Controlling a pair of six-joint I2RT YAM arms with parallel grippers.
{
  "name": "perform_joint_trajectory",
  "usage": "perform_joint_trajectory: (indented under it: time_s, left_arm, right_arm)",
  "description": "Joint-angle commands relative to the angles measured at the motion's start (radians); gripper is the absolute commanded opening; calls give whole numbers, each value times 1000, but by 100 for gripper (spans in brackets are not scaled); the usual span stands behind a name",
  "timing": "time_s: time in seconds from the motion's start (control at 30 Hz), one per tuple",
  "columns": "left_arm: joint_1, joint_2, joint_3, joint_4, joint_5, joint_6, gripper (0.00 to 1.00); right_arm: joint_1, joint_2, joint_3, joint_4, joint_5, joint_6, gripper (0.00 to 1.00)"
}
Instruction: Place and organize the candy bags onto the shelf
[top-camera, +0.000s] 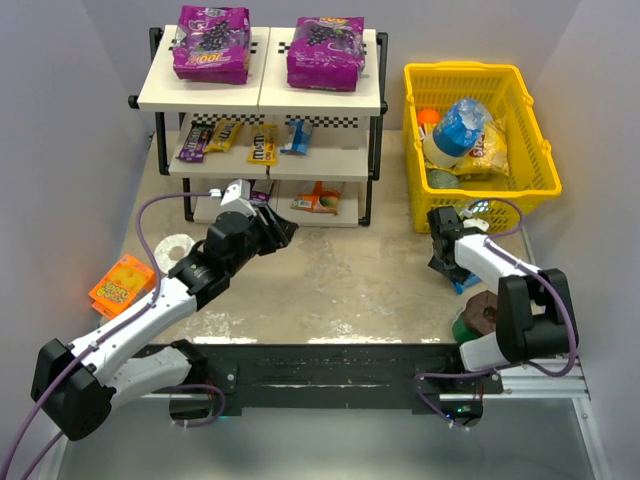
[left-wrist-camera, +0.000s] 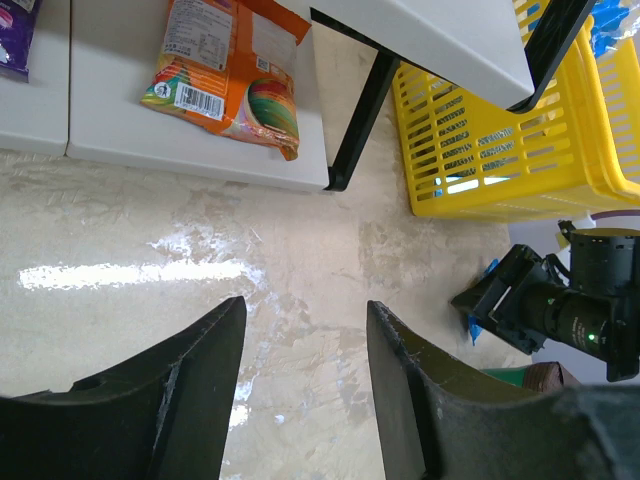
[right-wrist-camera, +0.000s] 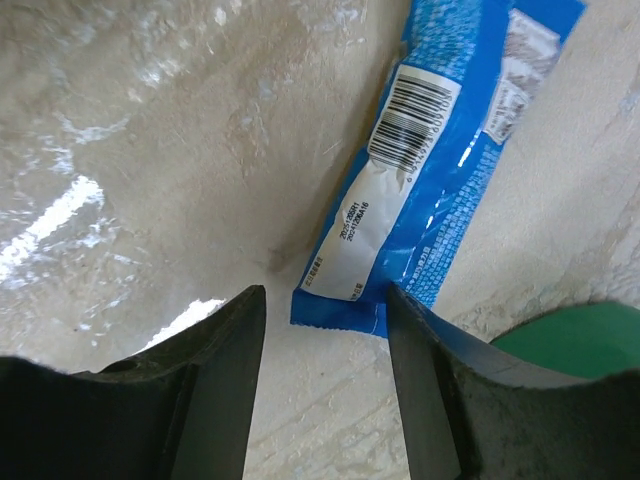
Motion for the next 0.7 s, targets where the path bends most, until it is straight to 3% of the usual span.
perform_joint_trajectory:
  time_s: [0.0, 0.2, 0.23, 0.3, 0.67]
  left_arm:
    - [13, -11, -2, 39, 7, 15, 57]
    - [18, -12, -4, 41, 7, 15, 57]
    - [18, -14, -4, 39, 7, 17, 57]
    - [18, -16, -6, 39, 7, 17, 57]
    - [24, -49, -24, 24, -5, 15, 57]
  right_arm:
    - [4, 35, 21, 25, 37, -3, 52]
    - [3, 28, 27, 23, 39, -6, 22]
    - [4, 25, 27, 23, 39, -6, 12]
    - [3, 23, 29, 25, 26, -6, 0]
    - [4, -69, 14, 31, -72, 3, 0]
